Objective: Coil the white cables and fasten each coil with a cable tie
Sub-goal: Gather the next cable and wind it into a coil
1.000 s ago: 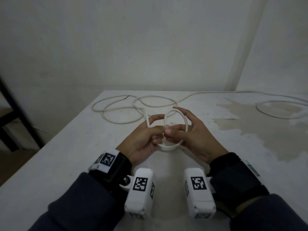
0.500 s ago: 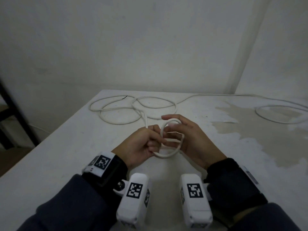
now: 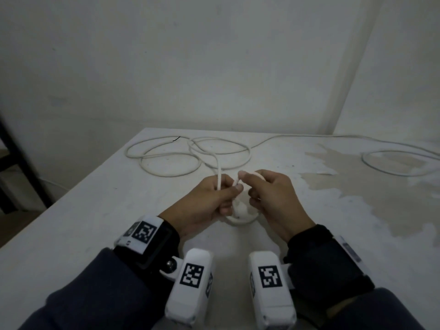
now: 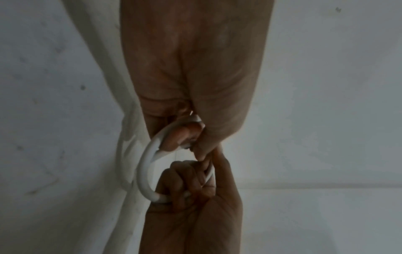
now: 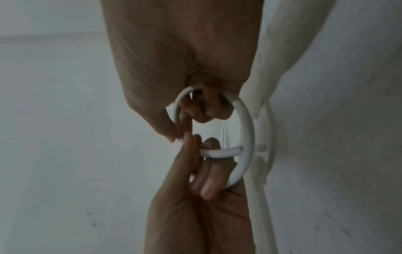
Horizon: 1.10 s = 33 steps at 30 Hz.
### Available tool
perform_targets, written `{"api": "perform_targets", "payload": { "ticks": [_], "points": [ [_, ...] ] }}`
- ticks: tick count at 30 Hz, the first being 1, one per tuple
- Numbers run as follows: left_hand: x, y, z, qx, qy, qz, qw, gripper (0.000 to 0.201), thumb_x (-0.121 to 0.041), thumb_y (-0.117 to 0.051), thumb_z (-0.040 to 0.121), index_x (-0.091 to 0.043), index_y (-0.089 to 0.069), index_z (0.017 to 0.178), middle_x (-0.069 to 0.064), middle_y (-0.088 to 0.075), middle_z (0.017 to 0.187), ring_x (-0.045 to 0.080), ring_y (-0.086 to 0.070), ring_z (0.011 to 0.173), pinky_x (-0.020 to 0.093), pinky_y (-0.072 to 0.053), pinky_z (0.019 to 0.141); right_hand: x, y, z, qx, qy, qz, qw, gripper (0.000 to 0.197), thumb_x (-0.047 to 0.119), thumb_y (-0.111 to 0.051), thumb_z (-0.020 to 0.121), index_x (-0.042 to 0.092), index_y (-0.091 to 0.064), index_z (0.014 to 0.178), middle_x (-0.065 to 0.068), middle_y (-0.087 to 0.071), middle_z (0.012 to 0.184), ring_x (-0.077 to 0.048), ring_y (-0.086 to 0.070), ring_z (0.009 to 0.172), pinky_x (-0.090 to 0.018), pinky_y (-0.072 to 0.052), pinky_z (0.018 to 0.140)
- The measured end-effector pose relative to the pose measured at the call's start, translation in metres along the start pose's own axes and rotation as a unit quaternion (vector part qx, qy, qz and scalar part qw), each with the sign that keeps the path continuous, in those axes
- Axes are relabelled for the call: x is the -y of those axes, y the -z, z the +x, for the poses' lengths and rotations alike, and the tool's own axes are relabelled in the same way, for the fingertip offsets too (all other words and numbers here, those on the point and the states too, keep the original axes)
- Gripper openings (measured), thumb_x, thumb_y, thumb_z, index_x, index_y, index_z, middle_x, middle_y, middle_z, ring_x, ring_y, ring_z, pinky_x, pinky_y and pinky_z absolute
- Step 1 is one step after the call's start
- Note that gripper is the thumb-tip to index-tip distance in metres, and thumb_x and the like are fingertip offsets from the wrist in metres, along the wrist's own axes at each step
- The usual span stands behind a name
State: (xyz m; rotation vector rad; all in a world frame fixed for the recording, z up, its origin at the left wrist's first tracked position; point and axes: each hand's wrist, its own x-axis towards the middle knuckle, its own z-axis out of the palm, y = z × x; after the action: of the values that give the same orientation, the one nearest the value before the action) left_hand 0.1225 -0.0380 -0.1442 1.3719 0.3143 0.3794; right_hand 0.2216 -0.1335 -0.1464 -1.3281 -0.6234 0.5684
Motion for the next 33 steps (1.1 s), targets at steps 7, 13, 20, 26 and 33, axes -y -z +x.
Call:
{"api": "perform_targets", "payload": {
  "ticks": [7,13,20,26,33],
  "points": [
    [0.001,0.007,0.011,-0.096,-0.034,-0.176,0.979,0.017,-0.008,-0.047,0.097,-0.006,-0.046,0.079,-0.004,-0.039,0.043,0.013,-0.050,0.066,0.023,-0.050,0.078,0.003,-0.003,-0.011,0.132,-0.034,-0.037,0.990,0.012,0.021,-0.073,0.081,0.021,-0.074,0.070,-0.007,-0.074,0.079,-0.014,-0.063,0.068,-0.021,-0.048,0.059],
    [0.003,0.008,0.010,-0.099,-0.032,-0.178,0.979,0.016,-0.014,-0.059,0.087,-0.007,-0.048,0.079,0.005,-0.037,0.050,0.030,-0.041,0.091,0.030,-0.049,0.077,0.004,0.001,-0.008,0.103,-0.021,-0.038,0.994,0.012,0.012,-0.078,0.076,0.016,-0.071,0.067,-0.005,-0.073,0.073,-0.010,-0.066,0.068,-0.015,-0.047,0.056],
    [-0.005,0.008,0.006,-0.185,-0.054,-0.136,0.972,0.030,0.007,-0.052,0.086,-0.011,-0.045,0.063,-0.003,-0.040,0.052,0.003,-0.034,0.037,0.013,-0.032,0.037,0.002,-0.001,-0.007,0.116,-0.068,-0.063,0.989,0.007,0.022,-0.071,0.084,0.017,-0.070,0.080,0.006,-0.066,0.071,-0.008,-0.059,0.074,-0.023,-0.047,0.065],
    [-0.002,0.008,0.007,-0.163,-0.038,-0.111,0.980,0.021,0.004,-0.052,0.086,-0.013,-0.053,0.074,-0.002,-0.054,0.065,0.008,-0.053,0.062,0.017,-0.045,0.063,0.008,0.000,-0.004,0.074,-0.064,-0.027,0.995,0.019,0.024,-0.059,0.094,0.013,-0.067,0.080,0.001,-0.069,0.080,-0.012,-0.064,0.086,-0.024,-0.049,0.069],
    [0.000,0.003,0.000,0.010,0.070,-0.180,0.981,0.026,-0.006,-0.066,0.078,-0.002,-0.068,0.104,0.010,-0.064,0.108,0.012,-0.060,0.090,0.019,-0.053,0.080,0.008,-0.005,-0.004,0.017,-0.077,0.227,0.971,0.038,0.026,-0.049,0.099,0.003,-0.065,0.074,-0.006,-0.068,0.067,-0.016,-0.069,0.069,-0.032,-0.053,0.076]
  ]
}}
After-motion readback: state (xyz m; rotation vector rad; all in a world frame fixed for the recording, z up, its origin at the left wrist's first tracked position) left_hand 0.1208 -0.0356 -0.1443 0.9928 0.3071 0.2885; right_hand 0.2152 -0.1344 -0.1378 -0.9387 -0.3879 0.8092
